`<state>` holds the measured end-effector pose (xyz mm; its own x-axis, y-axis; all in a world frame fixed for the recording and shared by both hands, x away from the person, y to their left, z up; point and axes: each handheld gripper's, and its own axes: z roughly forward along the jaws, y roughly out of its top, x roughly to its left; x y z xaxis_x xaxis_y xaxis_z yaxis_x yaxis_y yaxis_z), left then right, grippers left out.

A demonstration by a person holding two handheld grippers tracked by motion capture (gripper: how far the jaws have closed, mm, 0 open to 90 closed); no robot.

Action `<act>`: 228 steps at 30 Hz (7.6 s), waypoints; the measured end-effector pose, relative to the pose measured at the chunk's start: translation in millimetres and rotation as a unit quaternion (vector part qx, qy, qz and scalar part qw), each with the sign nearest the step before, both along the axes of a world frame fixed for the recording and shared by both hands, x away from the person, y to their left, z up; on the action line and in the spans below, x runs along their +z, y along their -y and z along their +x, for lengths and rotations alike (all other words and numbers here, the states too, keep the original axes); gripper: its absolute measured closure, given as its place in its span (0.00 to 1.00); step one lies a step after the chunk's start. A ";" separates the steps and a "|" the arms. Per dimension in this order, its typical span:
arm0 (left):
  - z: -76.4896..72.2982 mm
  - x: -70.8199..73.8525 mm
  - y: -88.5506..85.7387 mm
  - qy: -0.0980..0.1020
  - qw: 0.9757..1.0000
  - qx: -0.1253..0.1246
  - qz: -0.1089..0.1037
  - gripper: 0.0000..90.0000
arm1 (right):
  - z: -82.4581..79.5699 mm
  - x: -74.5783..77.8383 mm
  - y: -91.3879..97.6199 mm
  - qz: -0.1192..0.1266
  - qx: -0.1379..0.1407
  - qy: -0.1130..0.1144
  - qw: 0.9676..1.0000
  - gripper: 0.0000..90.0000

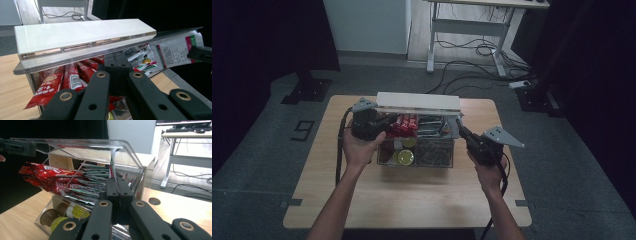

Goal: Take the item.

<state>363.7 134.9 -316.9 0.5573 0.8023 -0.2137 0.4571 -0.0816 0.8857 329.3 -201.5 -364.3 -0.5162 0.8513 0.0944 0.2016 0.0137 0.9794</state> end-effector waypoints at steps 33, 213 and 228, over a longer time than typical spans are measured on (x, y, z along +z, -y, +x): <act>0.3 -3.1 2.0 -0.004 1.000 0.000 0.004 1.00 | -19.7 7.1 42.6 0.024 -0.036 0.025 0.999 0.99; -1.0 -22.8 3.3 -0.016 1.000 -0.009 0.008 0.99 | 19.1 -147.2 43.2 -0.032 -0.054 -0.150 0.987 0.99; -1.2 -23.1 3.4 -0.016 1.000 -0.008 0.007 0.99 | 25.1 -157.6 55.9 -0.038 -0.080 -0.166 0.982 0.98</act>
